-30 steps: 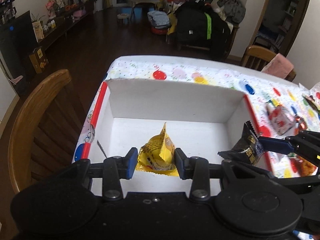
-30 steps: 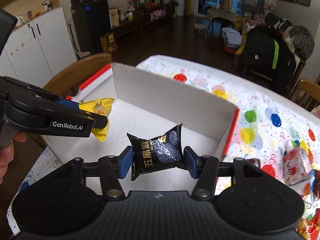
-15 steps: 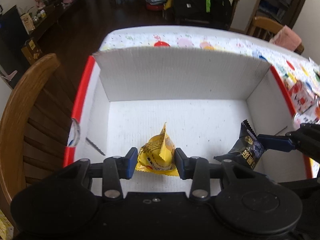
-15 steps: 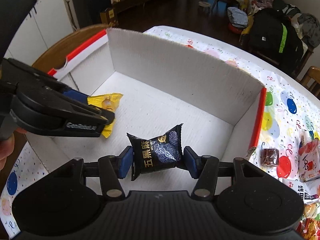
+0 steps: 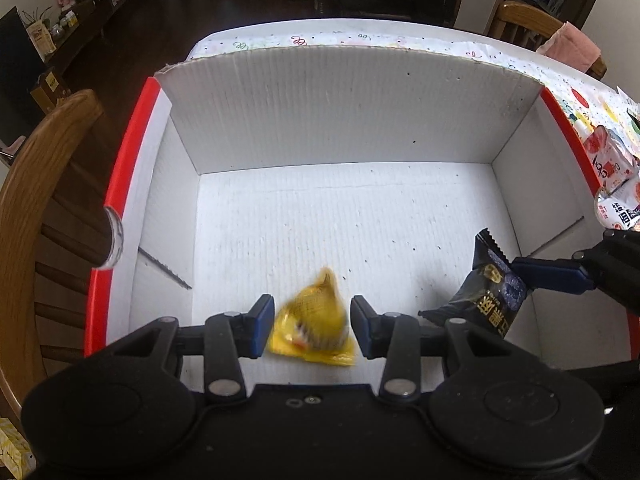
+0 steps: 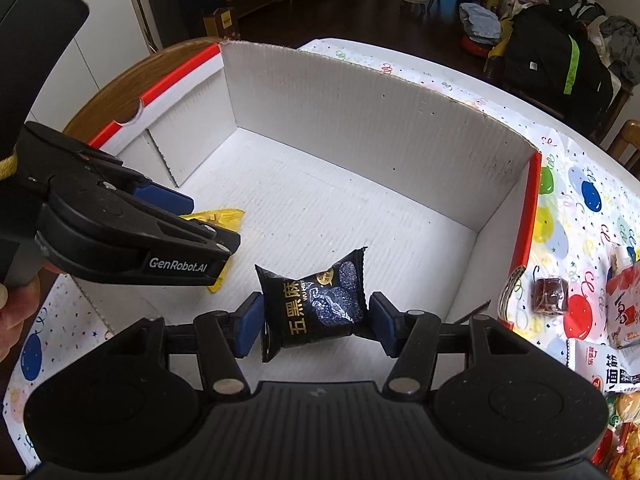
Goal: Organize snacks
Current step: 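Open both tools to drop the pouch and packet into the box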
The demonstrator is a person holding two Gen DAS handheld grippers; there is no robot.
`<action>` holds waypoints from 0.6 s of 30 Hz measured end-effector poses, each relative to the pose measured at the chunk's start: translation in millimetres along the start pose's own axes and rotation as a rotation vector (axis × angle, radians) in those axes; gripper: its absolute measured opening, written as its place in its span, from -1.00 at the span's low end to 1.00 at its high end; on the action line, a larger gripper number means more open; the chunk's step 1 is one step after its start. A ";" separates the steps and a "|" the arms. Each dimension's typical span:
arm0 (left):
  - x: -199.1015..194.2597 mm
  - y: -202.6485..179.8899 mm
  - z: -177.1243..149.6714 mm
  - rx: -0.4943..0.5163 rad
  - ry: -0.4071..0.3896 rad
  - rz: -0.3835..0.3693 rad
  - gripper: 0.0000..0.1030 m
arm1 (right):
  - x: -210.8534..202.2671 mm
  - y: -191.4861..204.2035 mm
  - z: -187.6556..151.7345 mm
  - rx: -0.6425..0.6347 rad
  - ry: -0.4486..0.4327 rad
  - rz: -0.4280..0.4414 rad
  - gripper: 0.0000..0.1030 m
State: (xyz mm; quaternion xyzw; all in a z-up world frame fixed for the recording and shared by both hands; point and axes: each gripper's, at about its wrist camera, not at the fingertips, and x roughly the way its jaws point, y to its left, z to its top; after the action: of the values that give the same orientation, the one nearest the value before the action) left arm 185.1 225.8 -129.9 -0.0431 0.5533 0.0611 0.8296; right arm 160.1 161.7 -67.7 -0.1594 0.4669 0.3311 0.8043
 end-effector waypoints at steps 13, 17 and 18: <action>-34.1 5.4 -11.1 -0.047 -0.087 0.005 0.39 | -43.1 -6.8 -7.7 0.049 -0.101 0.015 0.27; -51.4 3.5 -13.9 -0.044 -0.134 0.000 0.46 | -63.4 -9.4 -11.1 0.059 -0.138 0.014 0.27; -55.8 2.7 -14.9 -0.041 -0.145 0.000 0.48 | -68.2 -9.6 -11.8 0.061 -0.146 0.013 0.27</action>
State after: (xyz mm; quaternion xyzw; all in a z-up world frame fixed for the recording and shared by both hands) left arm 149.9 223.4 -84.1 -0.0556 0.4902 0.0757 0.8665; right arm 135.5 121.8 -15.8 -0.1074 0.4177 0.3326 0.8387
